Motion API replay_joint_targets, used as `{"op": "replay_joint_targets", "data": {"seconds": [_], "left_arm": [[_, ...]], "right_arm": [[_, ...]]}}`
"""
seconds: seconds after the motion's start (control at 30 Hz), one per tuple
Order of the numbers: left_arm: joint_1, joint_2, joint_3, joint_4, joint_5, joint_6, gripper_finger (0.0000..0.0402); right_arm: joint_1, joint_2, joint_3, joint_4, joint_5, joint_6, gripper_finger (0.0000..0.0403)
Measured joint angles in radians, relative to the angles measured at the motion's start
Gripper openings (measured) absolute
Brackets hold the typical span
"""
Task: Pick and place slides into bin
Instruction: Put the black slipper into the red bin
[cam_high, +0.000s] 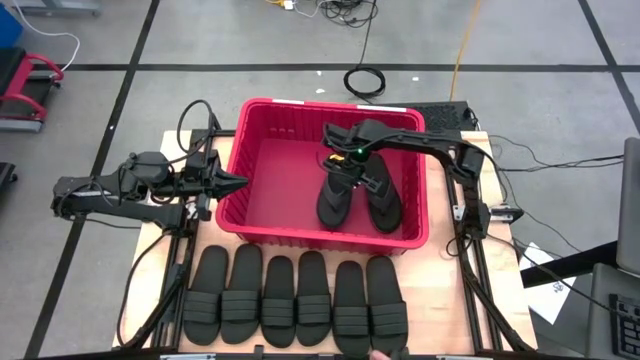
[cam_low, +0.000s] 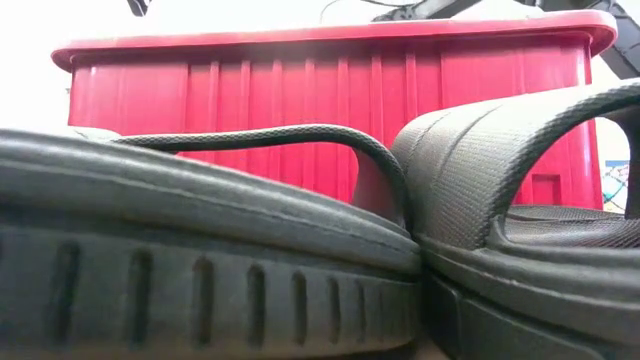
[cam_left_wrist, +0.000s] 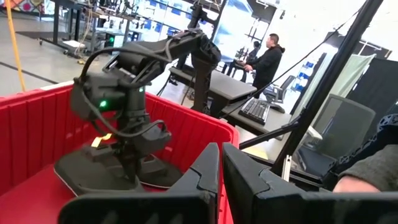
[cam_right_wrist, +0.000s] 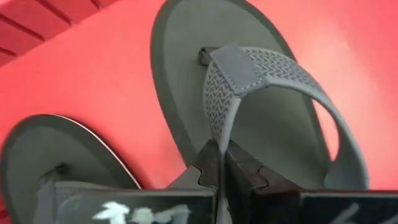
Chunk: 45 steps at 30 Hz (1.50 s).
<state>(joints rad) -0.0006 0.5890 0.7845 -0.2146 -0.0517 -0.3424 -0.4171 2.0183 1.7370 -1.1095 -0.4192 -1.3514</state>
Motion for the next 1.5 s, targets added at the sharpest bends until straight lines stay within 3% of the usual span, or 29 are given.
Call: {"op": "replay_joint_targets", "data": {"seconds": [0.37,0.97,1.07,1.23,1.37,1.5], "left_arm": [[0.0,0.0,0.0,0.0,0.002,0.052,0.0021],[0.0,0.0,0.0,0.002,0.002,0.051,0.0021],[0.0,0.0,0.0,0.002,0.001,0.051,0.0021],[0.0,0.0,0.0,0.002,-0.001,0.051,0.0021],[0.0,0.0,0.0,0.002,-0.039,0.055,0.0021],[0.0,0.0,0.0,0.023,-0.134,-0.01,0.0021]], "right_arm": [[-0.008,0.002,-0.011,0.018,-0.001,0.083,0.0003],[-0.007,-0.035,-0.011,0.029,0.002,0.188,0.0126],[-0.006,-0.076,-0.011,0.047,0.049,0.218,0.0136],[0.014,-0.242,0.011,0.115,0.209,0.414,0.0136],[0.038,-0.435,0.022,0.232,0.191,0.711,0.0113],[0.043,-0.613,0.018,0.38,0.146,1.1,0.0054]]}}
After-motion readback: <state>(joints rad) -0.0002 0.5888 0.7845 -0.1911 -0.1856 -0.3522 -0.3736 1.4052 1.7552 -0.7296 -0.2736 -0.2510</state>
